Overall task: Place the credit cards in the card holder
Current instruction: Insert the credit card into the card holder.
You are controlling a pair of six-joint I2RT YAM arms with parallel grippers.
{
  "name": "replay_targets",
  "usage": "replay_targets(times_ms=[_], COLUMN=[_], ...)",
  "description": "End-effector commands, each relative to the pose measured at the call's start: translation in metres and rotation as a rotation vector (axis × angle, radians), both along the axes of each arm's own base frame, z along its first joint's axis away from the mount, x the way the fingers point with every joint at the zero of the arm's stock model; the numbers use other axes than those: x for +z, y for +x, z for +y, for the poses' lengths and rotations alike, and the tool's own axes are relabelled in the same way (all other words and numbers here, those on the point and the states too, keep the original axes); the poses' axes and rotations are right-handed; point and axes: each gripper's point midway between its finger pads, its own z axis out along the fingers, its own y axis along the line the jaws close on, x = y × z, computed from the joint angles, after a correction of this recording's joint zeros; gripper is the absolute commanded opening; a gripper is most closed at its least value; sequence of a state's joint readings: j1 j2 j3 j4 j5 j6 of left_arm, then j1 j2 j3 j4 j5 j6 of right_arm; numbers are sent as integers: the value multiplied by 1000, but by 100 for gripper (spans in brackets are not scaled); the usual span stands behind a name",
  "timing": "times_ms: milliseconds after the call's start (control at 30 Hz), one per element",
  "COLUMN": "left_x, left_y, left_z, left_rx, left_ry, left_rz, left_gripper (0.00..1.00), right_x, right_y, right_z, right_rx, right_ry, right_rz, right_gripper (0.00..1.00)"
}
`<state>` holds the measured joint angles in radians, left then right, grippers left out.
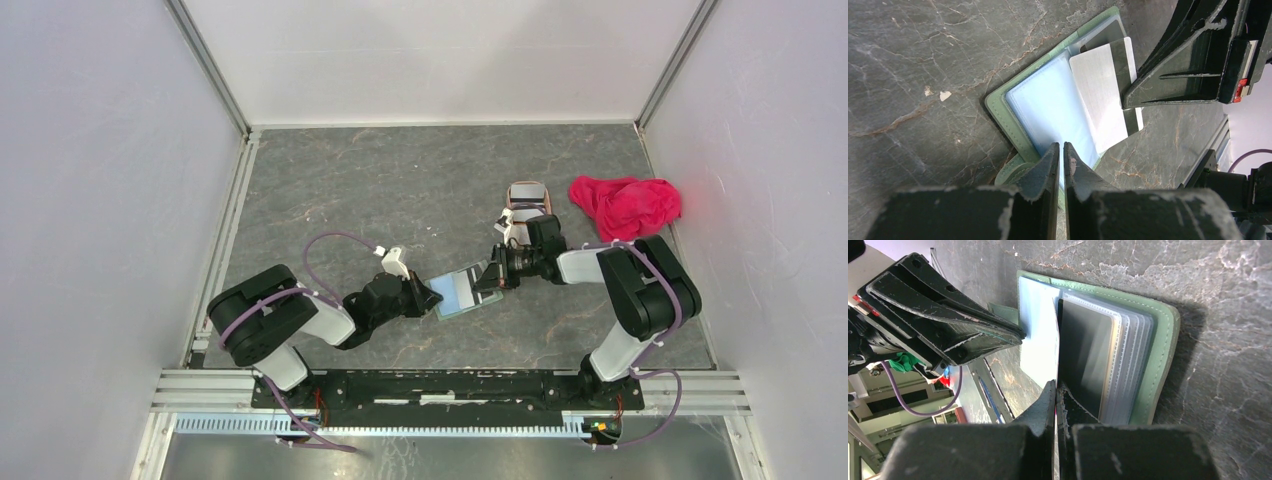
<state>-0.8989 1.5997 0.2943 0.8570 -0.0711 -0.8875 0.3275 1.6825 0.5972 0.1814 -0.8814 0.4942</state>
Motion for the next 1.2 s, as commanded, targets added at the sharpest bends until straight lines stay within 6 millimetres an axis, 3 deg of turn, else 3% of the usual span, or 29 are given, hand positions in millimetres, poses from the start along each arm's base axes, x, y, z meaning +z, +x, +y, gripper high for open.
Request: replay_targets(times_ms=[0, 900, 1167], left_x=[-28, -30, -25], left_y=[-10, -13, -13], left_z=[15, 14, 11], left_rx=[-7, -18, -27], left_ry=[97, 101, 80], left_rz=[42, 60, 54], left_gripper=[14, 15, 15], right_x=[-1, -3, -3], right_y=[-2, -7, -7], right_z=[6, 18, 23], right_rx=[30, 78, 80], right_ry=[-2, 23, 16], right_rz=[15, 51, 39], right_gripper=[0, 0, 8])
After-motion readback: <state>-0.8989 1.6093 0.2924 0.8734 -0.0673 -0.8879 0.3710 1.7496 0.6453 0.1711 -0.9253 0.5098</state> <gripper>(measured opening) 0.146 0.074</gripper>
